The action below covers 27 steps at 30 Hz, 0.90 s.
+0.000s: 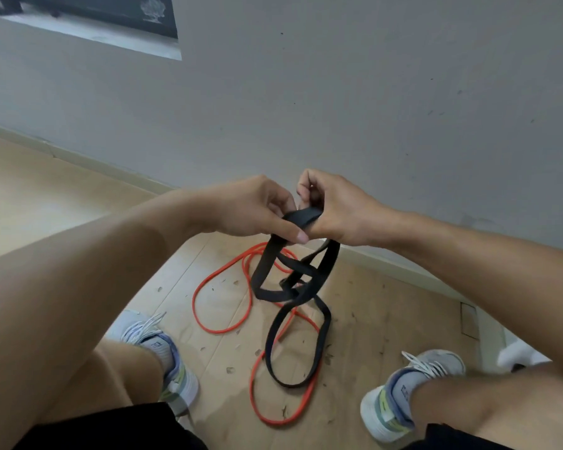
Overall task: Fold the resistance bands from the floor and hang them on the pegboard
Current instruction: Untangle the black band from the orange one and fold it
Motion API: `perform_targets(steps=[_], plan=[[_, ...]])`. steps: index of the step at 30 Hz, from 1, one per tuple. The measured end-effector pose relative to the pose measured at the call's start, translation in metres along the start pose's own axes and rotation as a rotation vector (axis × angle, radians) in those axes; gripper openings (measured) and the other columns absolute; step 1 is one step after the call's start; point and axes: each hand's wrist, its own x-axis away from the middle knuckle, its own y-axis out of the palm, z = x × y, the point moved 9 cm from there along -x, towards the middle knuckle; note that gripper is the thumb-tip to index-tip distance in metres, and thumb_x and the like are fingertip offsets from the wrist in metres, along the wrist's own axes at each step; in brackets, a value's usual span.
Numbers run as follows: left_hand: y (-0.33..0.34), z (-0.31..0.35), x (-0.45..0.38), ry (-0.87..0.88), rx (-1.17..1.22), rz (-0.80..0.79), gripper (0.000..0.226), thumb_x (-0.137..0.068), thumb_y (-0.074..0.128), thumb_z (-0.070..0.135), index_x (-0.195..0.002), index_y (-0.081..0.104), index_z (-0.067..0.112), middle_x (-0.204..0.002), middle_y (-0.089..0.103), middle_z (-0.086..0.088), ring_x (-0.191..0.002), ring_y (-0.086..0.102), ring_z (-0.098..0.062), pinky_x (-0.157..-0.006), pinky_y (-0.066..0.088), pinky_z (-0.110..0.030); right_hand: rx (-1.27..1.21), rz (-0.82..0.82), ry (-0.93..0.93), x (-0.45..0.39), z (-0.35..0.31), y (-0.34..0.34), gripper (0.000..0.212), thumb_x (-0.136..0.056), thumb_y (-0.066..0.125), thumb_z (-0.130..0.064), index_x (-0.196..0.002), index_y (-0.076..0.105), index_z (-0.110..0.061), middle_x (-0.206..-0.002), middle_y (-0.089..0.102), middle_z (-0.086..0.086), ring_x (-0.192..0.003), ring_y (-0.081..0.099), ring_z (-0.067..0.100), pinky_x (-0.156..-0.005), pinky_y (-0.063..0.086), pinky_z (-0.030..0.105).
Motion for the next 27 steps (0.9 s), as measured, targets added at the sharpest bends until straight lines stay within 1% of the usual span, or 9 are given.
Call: perform_targets(steps=[3, 5, 9, 13, 15, 18, 20, 22, 27], plan=[[-0.006, 0.001, 0.001, 0.026, -0.007, 0.020, 0.011, -0.086, 0.079, 0.026, -0.094, 0.077, 0.019, -0.082, 0.078, 0.000, -0.084, 0.074, -0.017, -0.091, 0.056, -0.042, 0.030, -0.052, 0.044, 0.004, 0.010, 0.002, 0.054, -0.069, 0.095, -0.011, -0.088, 0.046, -0.024, -0.067, 0.058, -0.011, -0.058, 0.048, 0.009, -0.056, 0.040, 0.026], [-0.004, 0.001, 0.001, 0.056, 0.088, 0.003, 0.011, -0.089, 0.076, 0.018, -0.099, 0.075, 0.014, -0.087, 0.078, -0.006, -0.088, 0.075, -0.023, -0.095, 0.056, -0.043, 0.014, -0.049, 0.057, 0.005, 0.012, 0.000, 0.050, -0.070, 0.095, -0.012, -0.091, 0.051, -0.023, -0.066, 0.060, -0.010, -0.058, 0.050, 0.007, -0.056, 0.039, 0.023], [-0.012, 0.005, 0.005, 0.133, 0.440, -0.002, 0.002, -0.091, 0.066, 0.007, -0.092, 0.065, 0.007, -0.077, 0.066, -0.003, -0.078, 0.066, -0.019, -0.095, 0.055, -0.039, 0.066, -0.084, 0.095, 0.005, 0.022, 0.002, 0.034, -0.075, 0.093, -0.023, -0.092, 0.064, -0.017, -0.063, 0.058, -0.007, -0.053, 0.055, 0.001, -0.053, 0.039, 0.014], [-0.042, -0.008, 0.007, 0.132, 0.801, 0.202, 0.006, -0.074, 0.055, 0.004, -0.075, 0.052, 0.009, -0.061, 0.048, -0.003, -0.062, 0.051, -0.021, -0.098, 0.055, -0.043, 0.137, -0.173, 0.199, 0.014, 0.059, 0.014, 0.021, -0.079, 0.090, -0.027, -0.083, 0.071, -0.018, -0.062, 0.063, -0.012, -0.056, 0.059, -0.006, -0.059, 0.042, 0.010], [-0.049, -0.021, 0.008, 0.104, 0.734, 0.248, 0.007, -0.070, 0.054, 0.005, -0.072, 0.050, 0.010, -0.059, 0.047, -0.003, -0.059, 0.049, -0.022, -0.099, 0.054, -0.046, 0.103, -0.169, 0.218, 0.016, 0.069, 0.009, 0.024, -0.081, 0.089, -0.029, -0.077, 0.069, -0.017, -0.065, 0.065, -0.011, -0.061, 0.062, -0.003, -0.062, 0.046, 0.011], [-0.031, -0.041, 0.011, -0.027, 0.452, 0.079, 0.017, -0.079, 0.070, 0.022, -0.084, 0.058, 0.011, -0.070, 0.054, -0.002, -0.068, 0.054, -0.019, -0.104, 0.050, -0.049, 0.022, -0.113, 0.232, 0.016, 0.066, -0.004, 0.031, -0.079, 0.086, -0.039, -0.078, 0.070, -0.012, -0.065, 0.063, -0.001, -0.063, 0.063, 0.010, -0.063, 0.053, 0.020], [-0.020, -0.051, 0.013, -0.102, 0.260, 0.034, 0.042, -0.074, 0.084, 0.040, -0.095, 0.065, 0.009, -0.079, 0.056, -0.004, -0.073, 0.057, -0.019, -0.088, 0.053, -0.042, -0.044, -0.081, 0.236, 0.015, 0.058, -0.008, 0.041, -0.074, 0.080, -0.051, -0.082, 0.068, -0.012, -0.065, 0.055, 0.002, -0.062, 0.055, 0.016, -0.062, 0.050, 0.027], [-0.014, -0.046, 0.011, -0.094, 0.184, 0.053, 0.048, -0.073, 0.088, 0.043, -0.103, 0.068, 0.012, -0.082, 0.058, -0.004, -0.074, 0.061, -0.018, -0.076, 0.053, -0.032, -0.096, -0.085, 0.232, 0.014, 0.045, -0.006, 0.046, -0.072, 0.074, -0.056, -0.087, 0.066, -0.012, -0.071, 0.047, 0.006, -0.065, 0.049, 0.018, -0.062, 0.046, 0.026], [-0.008, -0.021, 0.004, 0.018, 0.206, 0.103, 0.053, -0.063, 0.088, 0.049, -0.099, 0.069, 0.015, -0.071, 0.063, 0.001, -0.071, 0.064, -0.016, -0.075, 0.054, -0.035, -0.153, -0.213, 0.172, 0.014, 0.014, 0.003, 0.026, -0.089, 0.077, -0.030, -0.098, 0.068, -0.008, -0.067, 0.051, 0.007, -0.058, 0.048, 0.013, -0.057, 0.045, 0.021]])
